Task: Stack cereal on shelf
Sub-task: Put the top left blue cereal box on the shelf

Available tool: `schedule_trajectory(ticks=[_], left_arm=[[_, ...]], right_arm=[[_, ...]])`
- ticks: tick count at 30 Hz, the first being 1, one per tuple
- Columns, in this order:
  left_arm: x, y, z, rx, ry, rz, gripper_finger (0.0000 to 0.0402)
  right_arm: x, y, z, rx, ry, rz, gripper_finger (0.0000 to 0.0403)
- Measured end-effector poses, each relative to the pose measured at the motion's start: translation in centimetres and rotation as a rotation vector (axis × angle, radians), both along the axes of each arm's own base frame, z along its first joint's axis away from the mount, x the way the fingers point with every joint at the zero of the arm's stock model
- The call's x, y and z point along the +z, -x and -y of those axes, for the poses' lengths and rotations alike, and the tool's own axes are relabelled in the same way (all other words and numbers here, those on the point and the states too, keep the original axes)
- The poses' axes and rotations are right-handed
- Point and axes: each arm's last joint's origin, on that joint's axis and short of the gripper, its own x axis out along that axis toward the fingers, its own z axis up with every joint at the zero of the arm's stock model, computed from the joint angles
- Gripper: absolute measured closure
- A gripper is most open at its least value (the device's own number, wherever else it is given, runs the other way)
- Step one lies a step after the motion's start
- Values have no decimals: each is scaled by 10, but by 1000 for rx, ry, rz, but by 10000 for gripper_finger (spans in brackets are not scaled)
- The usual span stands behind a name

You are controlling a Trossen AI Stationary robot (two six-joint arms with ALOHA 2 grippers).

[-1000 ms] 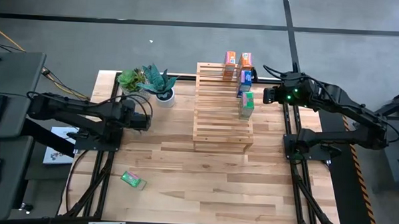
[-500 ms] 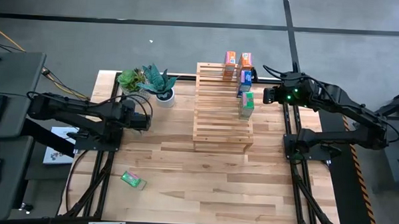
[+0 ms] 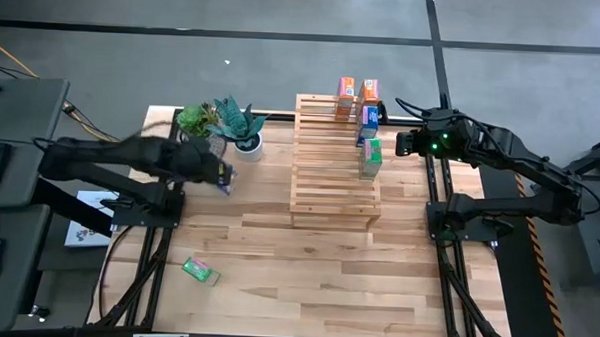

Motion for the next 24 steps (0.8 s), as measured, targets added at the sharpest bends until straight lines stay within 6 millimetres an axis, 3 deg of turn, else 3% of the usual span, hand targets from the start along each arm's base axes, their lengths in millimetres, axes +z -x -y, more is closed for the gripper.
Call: schedule_trajectory(ticks=[6, 12, 18, 24], left_arm=[[84, -19, 0, -246, -150, 151, 286], [142, -68, -7, -450, -352, 137, 289], [157, -138, -25, -584, -477, 41, 289], [137, -197, -49, -612, -506, -47, 282]], right_arm=[[0, 0, 0, 0, 1, -2, 403], [0, 0, 0, 0, 0, -1, 403], [0, 0, 0, -8, -6, 6, 403], [0, 0, 0, -19, -3, 5, 403]])
